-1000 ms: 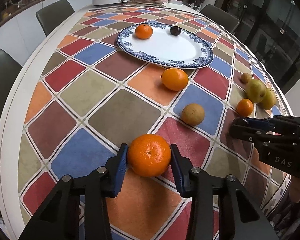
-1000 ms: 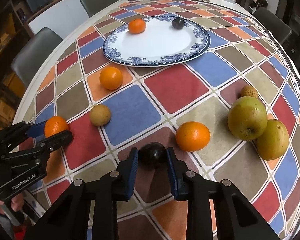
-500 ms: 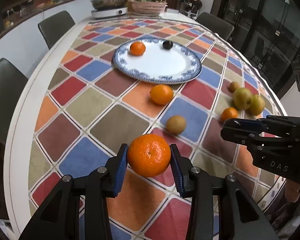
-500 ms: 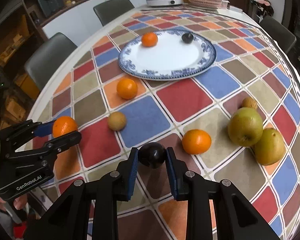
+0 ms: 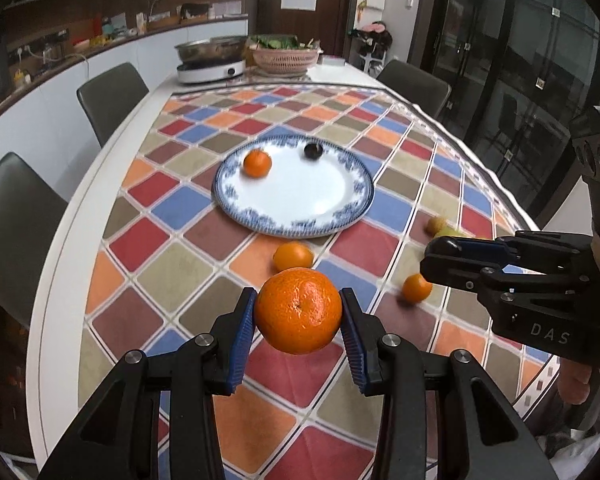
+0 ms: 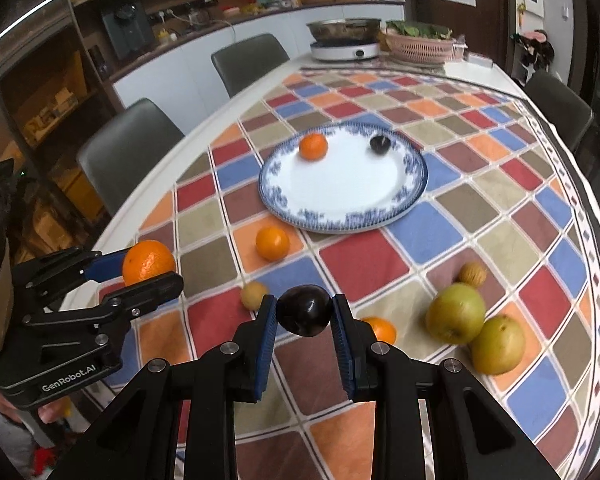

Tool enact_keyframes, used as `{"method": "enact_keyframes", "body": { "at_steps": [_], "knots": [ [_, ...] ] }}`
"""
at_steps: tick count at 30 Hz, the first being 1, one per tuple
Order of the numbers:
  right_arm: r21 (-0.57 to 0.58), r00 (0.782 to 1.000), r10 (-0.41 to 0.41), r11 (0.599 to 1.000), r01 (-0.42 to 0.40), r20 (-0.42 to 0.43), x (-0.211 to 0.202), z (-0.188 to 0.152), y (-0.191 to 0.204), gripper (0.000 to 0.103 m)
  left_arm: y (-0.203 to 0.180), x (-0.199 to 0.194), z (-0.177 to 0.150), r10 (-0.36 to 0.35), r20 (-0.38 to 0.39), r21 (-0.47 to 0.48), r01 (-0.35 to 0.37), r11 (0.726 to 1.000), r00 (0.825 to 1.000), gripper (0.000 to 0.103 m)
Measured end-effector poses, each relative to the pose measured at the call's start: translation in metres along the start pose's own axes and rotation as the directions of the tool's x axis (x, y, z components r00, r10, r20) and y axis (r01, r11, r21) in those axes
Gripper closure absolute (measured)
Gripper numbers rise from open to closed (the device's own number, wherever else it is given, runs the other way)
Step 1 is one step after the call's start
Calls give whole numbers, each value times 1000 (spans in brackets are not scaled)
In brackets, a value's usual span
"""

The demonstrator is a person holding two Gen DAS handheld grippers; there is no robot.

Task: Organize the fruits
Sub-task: 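Carry the mandarin and plum over the plate with both tools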

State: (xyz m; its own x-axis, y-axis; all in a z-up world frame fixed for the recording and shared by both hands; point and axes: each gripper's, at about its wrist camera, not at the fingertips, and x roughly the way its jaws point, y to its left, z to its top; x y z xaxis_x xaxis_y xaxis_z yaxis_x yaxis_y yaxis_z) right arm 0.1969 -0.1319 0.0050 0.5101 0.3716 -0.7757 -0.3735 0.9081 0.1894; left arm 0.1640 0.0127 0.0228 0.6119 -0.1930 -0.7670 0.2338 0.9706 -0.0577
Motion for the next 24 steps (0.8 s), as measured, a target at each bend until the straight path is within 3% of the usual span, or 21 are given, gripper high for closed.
{"method": "enact_keyframes", "body": {
  "at_steps": [16, 24],
  "knots": [
    [-58, 995, 23, 998, -17, 96, -21, 61, -18, 75, -13, -3, 63, 4, 95, 25, -7, 1000, 995, 62],
    [-84, 996, 22, 996, -14, 87, -11, 99, -31, 75, -13, 18, 98, 3, 101, 56, -9, 998, 995, 62]
  ]
}}
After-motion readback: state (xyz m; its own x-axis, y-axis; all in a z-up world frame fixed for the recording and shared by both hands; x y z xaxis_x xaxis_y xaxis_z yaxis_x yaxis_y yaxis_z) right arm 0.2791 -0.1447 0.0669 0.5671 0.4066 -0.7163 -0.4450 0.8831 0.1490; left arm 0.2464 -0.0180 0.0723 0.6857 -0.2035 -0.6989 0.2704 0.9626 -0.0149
